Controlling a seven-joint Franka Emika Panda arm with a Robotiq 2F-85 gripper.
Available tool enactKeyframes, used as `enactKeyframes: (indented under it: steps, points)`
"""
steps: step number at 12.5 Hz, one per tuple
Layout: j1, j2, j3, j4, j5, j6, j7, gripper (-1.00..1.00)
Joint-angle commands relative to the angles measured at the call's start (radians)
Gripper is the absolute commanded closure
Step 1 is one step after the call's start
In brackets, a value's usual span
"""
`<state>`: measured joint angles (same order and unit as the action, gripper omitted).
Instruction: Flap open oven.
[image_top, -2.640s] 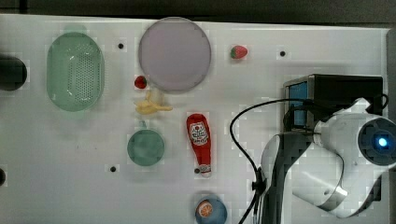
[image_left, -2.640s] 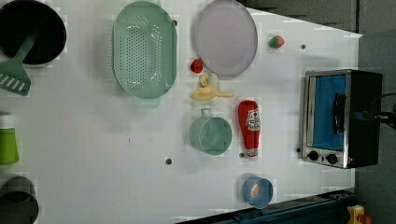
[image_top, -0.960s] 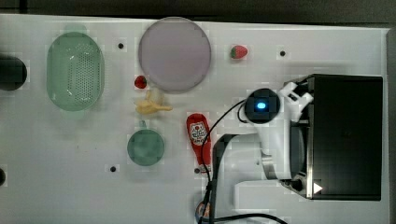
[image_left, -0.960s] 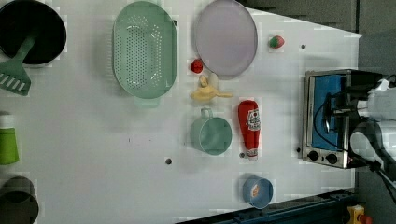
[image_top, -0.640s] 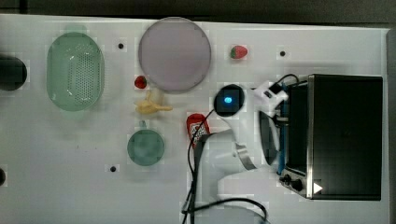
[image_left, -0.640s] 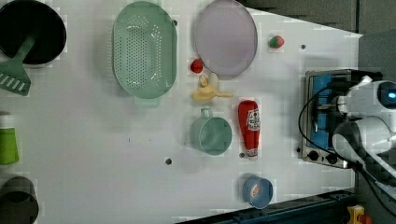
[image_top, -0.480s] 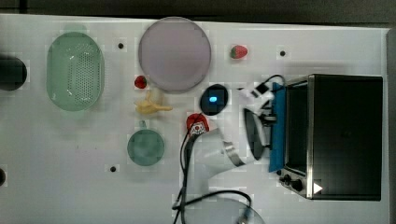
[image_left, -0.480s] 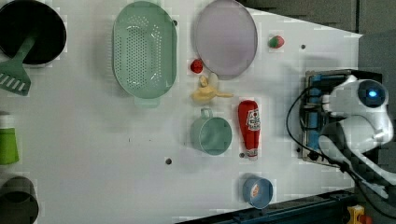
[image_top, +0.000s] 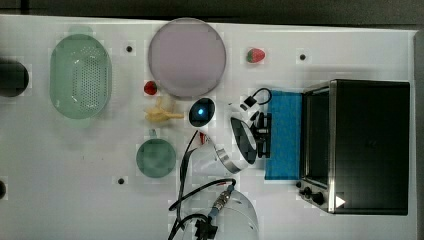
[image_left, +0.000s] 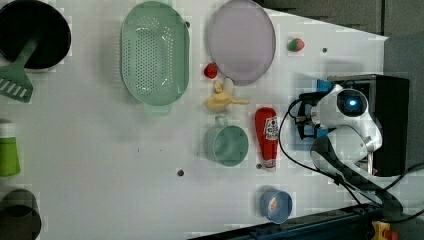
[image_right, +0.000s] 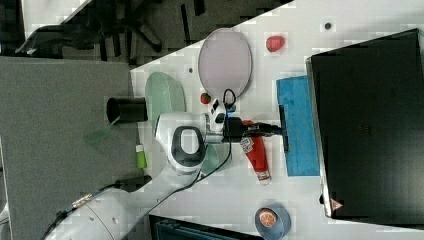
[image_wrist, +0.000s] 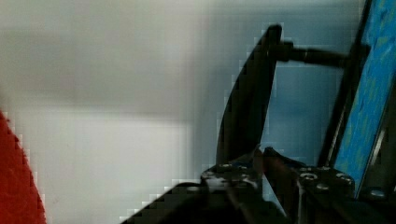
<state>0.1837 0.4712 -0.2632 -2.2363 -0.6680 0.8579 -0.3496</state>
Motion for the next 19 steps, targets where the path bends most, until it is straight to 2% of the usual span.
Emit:
enactKeyframes:
  steps: [1,6,8,12,14,16,19]
  points:
    - [0.01,0.015,-0.004,0.012,0.008,0.021,0.073,0.65]
    - [0.03,0.064,-0.002,0.06,0.009,0.025,0.15,0.65]
    - [0.033,0.047,0.009,0.071,0.047,0.045,0.15,0.65]
    - [0.033,-0.076,0.026,0.081,0.24,0.048,0.15,0.65]
    - [0.033,-0.162,0.025,0.09,0.38,0.022,0.15,0.65]
    - [0.033,-0.258,0.026,0.117,0.518,-0.076,0.151,0.65]
    - [0.032,-0.38,0.02,0.232,0.704,-0.345,0.199,0.65]
